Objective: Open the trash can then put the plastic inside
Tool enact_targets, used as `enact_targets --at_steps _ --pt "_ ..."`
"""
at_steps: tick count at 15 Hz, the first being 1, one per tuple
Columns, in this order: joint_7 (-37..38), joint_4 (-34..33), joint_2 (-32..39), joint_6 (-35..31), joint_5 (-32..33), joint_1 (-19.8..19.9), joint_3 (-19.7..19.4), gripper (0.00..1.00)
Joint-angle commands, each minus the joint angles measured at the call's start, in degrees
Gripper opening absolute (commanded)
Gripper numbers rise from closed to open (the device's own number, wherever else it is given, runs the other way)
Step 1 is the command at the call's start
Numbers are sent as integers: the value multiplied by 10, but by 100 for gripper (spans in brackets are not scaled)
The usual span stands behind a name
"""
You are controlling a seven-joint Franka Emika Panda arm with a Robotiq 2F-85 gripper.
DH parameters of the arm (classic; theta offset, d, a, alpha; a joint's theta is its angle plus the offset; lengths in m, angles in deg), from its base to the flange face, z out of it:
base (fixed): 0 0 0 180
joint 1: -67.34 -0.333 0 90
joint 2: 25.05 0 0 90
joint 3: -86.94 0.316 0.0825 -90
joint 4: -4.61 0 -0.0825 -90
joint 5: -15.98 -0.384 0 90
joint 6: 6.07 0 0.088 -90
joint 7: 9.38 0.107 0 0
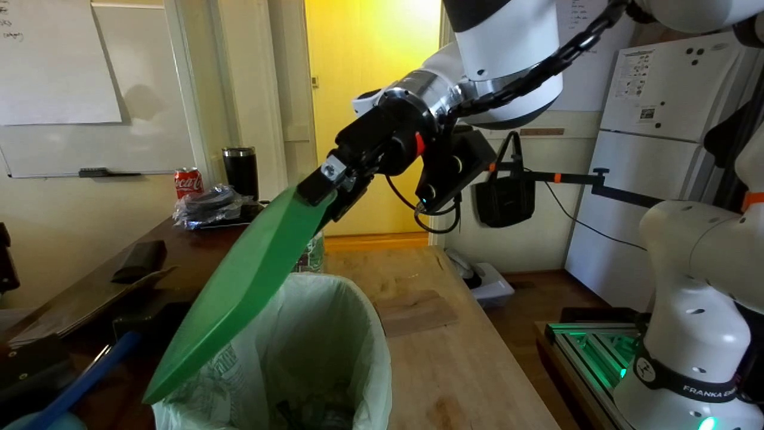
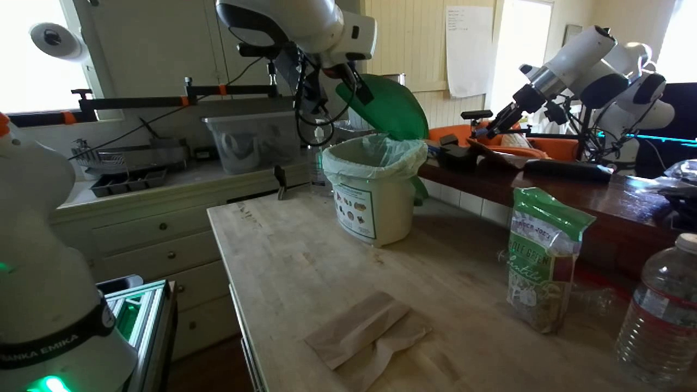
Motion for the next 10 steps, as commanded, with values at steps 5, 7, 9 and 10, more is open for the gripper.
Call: enact_targets --at_steps 5,7,9,10 --pt "-103 -65 68 -48 -60 -16 11 100" --pt "-126 -77 78 -54 -75 -19 15 100" --pt "-147 -84 83 -55 -85 -21 19 100" --pt "-159 -86 84 -56 -89 -21 21 100"
